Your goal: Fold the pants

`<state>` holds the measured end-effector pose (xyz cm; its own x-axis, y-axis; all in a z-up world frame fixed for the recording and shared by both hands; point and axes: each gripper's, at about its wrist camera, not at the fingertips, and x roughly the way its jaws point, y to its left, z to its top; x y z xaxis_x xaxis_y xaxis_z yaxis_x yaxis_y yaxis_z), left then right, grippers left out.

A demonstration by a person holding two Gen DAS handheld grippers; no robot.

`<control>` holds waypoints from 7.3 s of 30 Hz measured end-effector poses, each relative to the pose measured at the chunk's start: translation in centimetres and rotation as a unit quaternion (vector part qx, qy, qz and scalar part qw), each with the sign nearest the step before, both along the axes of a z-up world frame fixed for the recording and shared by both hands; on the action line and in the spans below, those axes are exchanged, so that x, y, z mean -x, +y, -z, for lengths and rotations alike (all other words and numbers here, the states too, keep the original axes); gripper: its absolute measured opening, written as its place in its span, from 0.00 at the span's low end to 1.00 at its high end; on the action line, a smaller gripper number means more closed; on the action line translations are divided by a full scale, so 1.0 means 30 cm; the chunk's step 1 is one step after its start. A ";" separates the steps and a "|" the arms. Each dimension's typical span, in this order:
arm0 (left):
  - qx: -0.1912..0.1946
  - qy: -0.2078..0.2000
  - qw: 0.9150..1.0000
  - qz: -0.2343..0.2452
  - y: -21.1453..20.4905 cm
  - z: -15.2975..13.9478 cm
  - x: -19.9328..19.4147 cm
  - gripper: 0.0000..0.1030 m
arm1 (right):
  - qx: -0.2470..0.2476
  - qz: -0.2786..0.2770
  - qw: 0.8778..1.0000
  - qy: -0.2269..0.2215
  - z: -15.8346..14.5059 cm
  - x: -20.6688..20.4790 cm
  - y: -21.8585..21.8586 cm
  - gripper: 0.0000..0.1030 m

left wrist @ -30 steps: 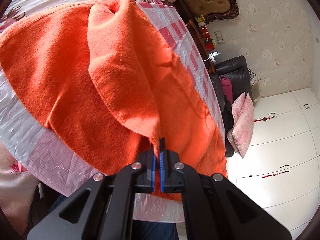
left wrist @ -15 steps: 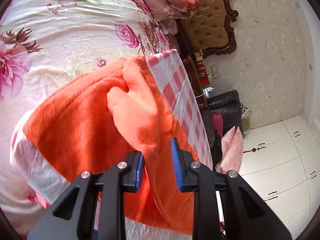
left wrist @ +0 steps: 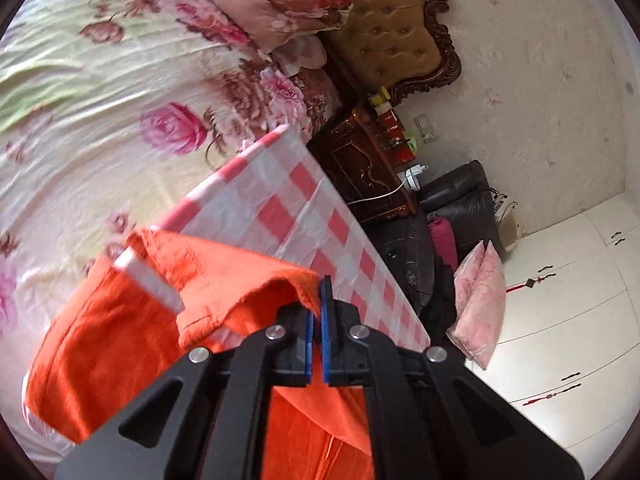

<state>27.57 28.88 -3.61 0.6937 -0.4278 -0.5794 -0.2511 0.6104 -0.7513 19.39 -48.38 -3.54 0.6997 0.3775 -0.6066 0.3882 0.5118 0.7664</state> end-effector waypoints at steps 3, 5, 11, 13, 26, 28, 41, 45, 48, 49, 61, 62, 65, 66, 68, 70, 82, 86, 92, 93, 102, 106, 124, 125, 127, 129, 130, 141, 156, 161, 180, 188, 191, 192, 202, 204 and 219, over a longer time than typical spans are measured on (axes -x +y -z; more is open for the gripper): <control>-0.012 0.021 1.000 0.006 -0.049 -0.098 -0.256 0.02 | -0.010 0.023 1.000 -0.012 -0.061 -0.170 -0.050 0.10; -0.036 0.030 0.999 0.003 -0.078 -0.119 -0.353 0.02 | -0.019 0.049 0.998 -0.027 -0.064 -0.268 -0.101 0.10; -0.066 0.073 0.995 0.022 -0.159 -0.015 -0.433 0.02 | -0.026 0.079 0.997 -0.003 0.122 -0.400 -0.160 0.10; -0.073 0.079 0.994 0.036 -0.163 0.028 -0.414 0.02 | -0.039 0.081 0.996 0.012 0.202 -0.394 -0.162 0.10; -0.062 0.000 0.996 0.061 0.034 0.076 0.319 0.02 | -0.027 0.018 0.999 -0.033 0.222 0.018 -0.096 0.10; -0.057 0.029 0.996 0.057 0.053 0.241 0.458 0.02 | -0.010 0.013 1.000 -0.012 0.282 0.106 -0.090 0.10; 0.031 0.050 0.998 0.004 0.096 0.491 0.603 0.29 | 0.174 -0.027 0.978 0.112 0.422 0.244 0.028 0.09; 0.038 0.048 0.998 -0.034 0.161 0.496 0.635 0.01 | 0.239 -0.031 0.961 0.137 0.395 0.239 0.076 0.09; -0.036 0.025 0.999 -0.029 0.138 0.420 0.663 0.01 | 0.261 -0.031 0.952 0.157 0.388 0.252 0.097 0.09; -0.103 0.022 0.994 -0.022 0.105 0.387 0.666 0.01 | 0.270 -0.032 0.948 0.166 0.396 0.252 0.109 0.09; -0.131 0.019 0.991 -0.035 0.156 0.404 0.668 0.01 | 0.375 -0.054 0.902 0.209 0.373 0.196 0.237 0.09; -0.159 0.012 0.987 -0.031 0.146 0.374 0.669 0.01 | 0.375 -0.053 0.904 0.198 0.349 0.195 0.254 0.09; -0.222 0.041 0.974 -0.020 0.117 0.384 0.660 0.01 | 0.396 -0.061 0.900 0.173 0.305 0.178 0.310 0.09; -0.217 0.054 0.974 -0.019 0.125 0.411 0.655 0.01 | 0.405 -0.066 0.894 0.181 0.322 0.167 0.324 0.09; -0.201 0.063 0.977 -0.020 0.145 0.437 0.660 0.08 | 0.412 -0.072 0.884 0.207 0.378 0.151 0.335 0.09; -0.217 0.038 0.975 -0.038 0.165 0.388 0.679 0.40 | 0.434 -0.075 0.872 0.215 0.397 0.150 0.358 0.09; -0.226 0.015 0.969 0.102 0.219 0.433 0.187 0.37 | 0.435 -0.078 0.872 0.211 0.413 0.159 0.382 0.10; -0.256 0.020 0.959 0.117 0.197 0.429 0.150 0.07 | 0.411 -0.070 0.885 0.208 0.407 0.171 0.355 0.10; -0.305 -0.003 0.948 0.090 0.203 0.319 0.163 0.06 | 0.399 -0.066 0.897 0.179 0.336 0.186 0.373 0.10; -0.310 0.009 0.947 0.089 0.211 0.339 0.144 0.06 | 0.401 -0.067 0.899 0.163 0.310 0.191 0.384 0.10; -0.295 0.042 0.954 0.040 0.243 0.418 0.171 0.29 | 0.332 -0.062 0.928 0.159 0.396 0.209 0.287 0.15; -0.258 0.006 0.966 -0.021 0.254 0.337 0.336 0.44 | 0.257 -0.041 0.955 0.141 0.403 0.260 0.194 0.21; -0.220 -0.114 0.896 0.368 -0.826 0.258 0.642 0.30 | 0.235 -0.044 0.964 0.119 0.421 0.274 0.150 0.13; -0.243 -0.128 0.872 0.405 -0.942 0.264 0.653 0.27 | 0.255 -0.048 0.958 0.120 0.411 0.272 0.169 0.13; -0.307 -0.157 0.817 0.463 -1.159 0.290 0.686 0.23 | 0.278 -0.053 0.952 0.120 0.399 0.268 0.189 0.12; -0.341 -0.188 0.776 0.496 -1.314 0.309 0.719 0.23 | 0.276 -0.051 0.953 0.117 0.389 0.274 0.192 0.12; -0.355 -0.197 0.760 0.508 -1.367 0.322 0.725 0.23 | 0.273 -0.050 0.954 0.111 0.382 0.280 0.191 0.12; -0.494 -0.238 0.645 0.533 -1.658 0.471 0.757 0.18 | 0.219 -0.061 0.972 0.063 0.322 0.340 0.153 0.12; -0.530 -0.220 0.608 0.548 -1.693 0.454 0.785 0.02 | 0.217 -0.071 0.970 0.081 0.412 0.301 0.126 0.13; -0.522 -0.209 0.615 0.553 -1.693 0.469 0.765 0.02 | 0.216 -0.053 0.973 0.064 0.401 0.301 0.105 0.21; -0.232 -0.163 0.768 0.575 -2.154 0.268 0.228 0.19 | 0.290 -0.061 0.952 0.077 0.436 0.255 0.125 0.29; -0.276 -0.109 0.762 0.576 -2.335 0.379 0.067 0.02 | 0.326 -0.059 0.938 0.098 0.440 0.241 0.159 0.27; -0.288 -0.201 0.779 0.520 -2.195 0.265 0.123 0.33 | 0.351 -0.063 0.927 0.113 0.437 0.227 0.182 0.28; -0.288 -0.233 0.792 0.486 -2.102 0.232 0.148 0.55 | 0.356 -0.064 0.925 0.116 0.436 0.225 0.187 0.28; -0.427 -0.079 0.844 0.316 -1.285 0.380 0.201 0.30 | 0.397 -0.027 0.907 0.141 0.432 0.226 0.225 0.38; -0.429 -0.041 0.861 0.270 -1.100 0.408 0.175 0.30 | 0.401 -0.014 0.904 0.145 0.428 0.227 0.230 0.40; -0.424 0.032 0.901 0.083 -0.234 0.412 0.147 0.39 | 0.505 0.063 0.844 0.170 0.265 0.237 0.399 0.85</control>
<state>23.15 21.87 -15.97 0.6146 0.0933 -0.7833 -0.1298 0.9914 0.0163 12.28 -36.40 -11.50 0.4161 -0.5157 -0.7489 0.5976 0.7759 -0.2023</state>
